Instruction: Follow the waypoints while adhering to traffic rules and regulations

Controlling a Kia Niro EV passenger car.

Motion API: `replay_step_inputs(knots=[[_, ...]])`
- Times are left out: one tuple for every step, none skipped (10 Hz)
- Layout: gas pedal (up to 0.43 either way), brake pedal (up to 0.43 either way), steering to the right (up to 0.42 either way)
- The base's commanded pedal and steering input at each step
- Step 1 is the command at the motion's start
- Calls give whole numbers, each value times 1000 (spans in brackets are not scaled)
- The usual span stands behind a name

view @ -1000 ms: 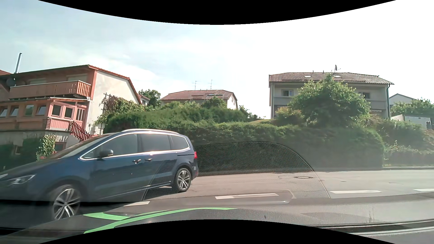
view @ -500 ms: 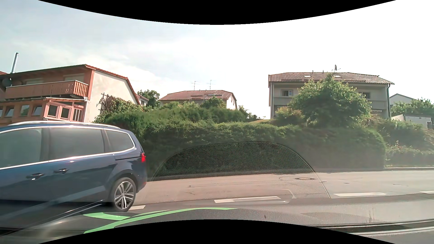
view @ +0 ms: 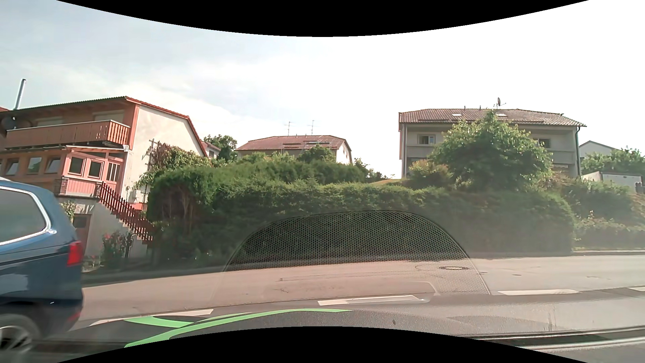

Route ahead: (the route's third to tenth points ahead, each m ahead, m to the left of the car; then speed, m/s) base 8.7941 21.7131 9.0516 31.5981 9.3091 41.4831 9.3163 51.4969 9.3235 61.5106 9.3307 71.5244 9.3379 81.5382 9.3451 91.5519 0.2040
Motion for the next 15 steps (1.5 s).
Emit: replay_step_inputs(knots=[[150,0,43],[150,0,42],[150,0,41],[150,0,30],[157,0,15],[209,0,-6],[268,0,-33],[280,0,-55],[287,0,-87],[287,0,-118],[299,0,-145],[299,0,-182],[319,0,-216],[331,0,-253],[358,0,-287]])
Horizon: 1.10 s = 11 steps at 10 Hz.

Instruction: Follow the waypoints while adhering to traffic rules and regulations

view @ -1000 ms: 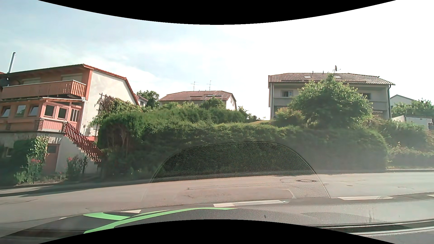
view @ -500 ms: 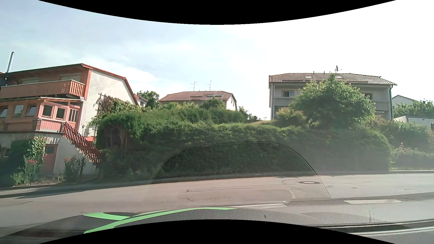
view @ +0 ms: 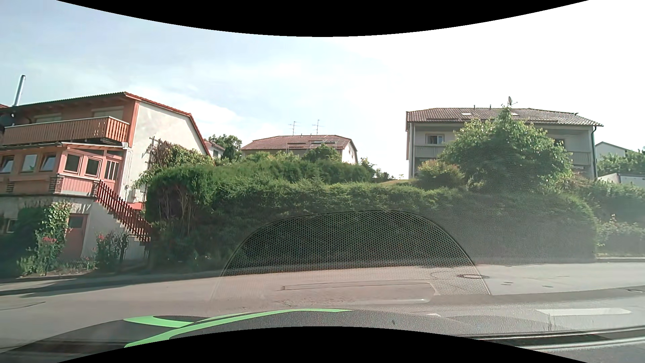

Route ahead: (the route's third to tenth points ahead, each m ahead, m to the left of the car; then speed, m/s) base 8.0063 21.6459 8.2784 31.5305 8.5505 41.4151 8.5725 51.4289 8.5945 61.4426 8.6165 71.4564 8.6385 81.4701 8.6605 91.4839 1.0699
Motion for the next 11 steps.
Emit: replay_step_inputs(knots=[[390,0,-320],[390,0,-358],[398,0,-406],[398,0,-447],[398,0,-494],[398,0,-547],[398,0,-586],[398,0,-621],[398,0,-653],[398,0,-677],[398,0,-689]])
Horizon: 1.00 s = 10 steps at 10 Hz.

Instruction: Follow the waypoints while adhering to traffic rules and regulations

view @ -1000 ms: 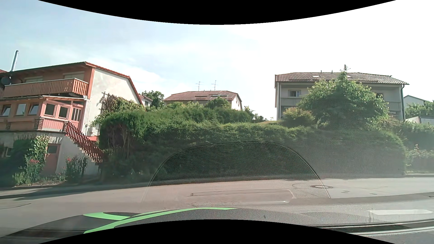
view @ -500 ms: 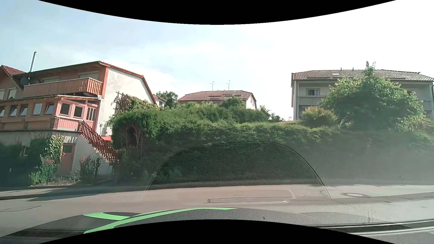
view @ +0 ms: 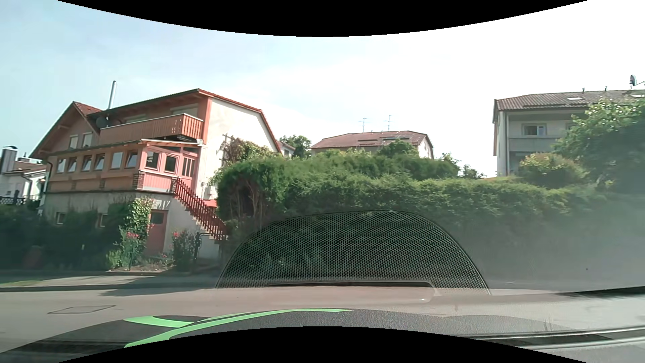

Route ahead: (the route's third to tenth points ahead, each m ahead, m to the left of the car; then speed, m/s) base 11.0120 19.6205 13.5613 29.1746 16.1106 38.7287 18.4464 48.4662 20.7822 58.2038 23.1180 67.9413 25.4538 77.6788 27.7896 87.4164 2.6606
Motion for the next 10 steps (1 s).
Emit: replay_step_inputs(knots=[[398,0,-696],[390,0,-696],[378,0,-695],[378,0,-691],[378,0,-681],[350,0,-661],[319,0,-642],[287,0,-623],[287,0,-599],[287,0,-567]])
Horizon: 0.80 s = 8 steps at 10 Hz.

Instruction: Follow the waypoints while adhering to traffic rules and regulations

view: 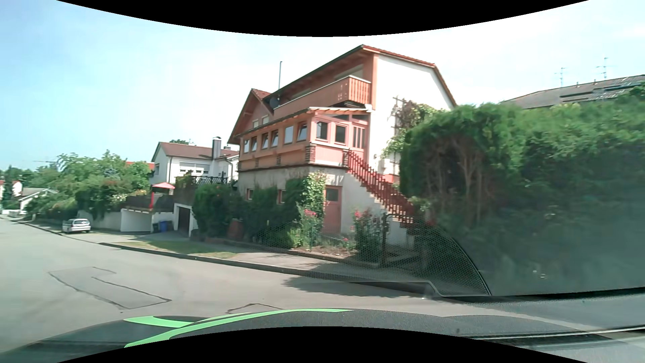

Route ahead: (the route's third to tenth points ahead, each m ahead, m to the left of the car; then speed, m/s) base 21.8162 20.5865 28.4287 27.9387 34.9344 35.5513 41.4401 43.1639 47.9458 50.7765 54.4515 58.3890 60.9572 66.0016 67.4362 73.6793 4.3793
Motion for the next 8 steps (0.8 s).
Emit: replay_step_inputs(knots=[[287,0,-533],[287,0,-494],[287,0,-450],[280,0,-407],[280,0,-377],[280,0,-343],[280,0,-311],[280,0,-287]])
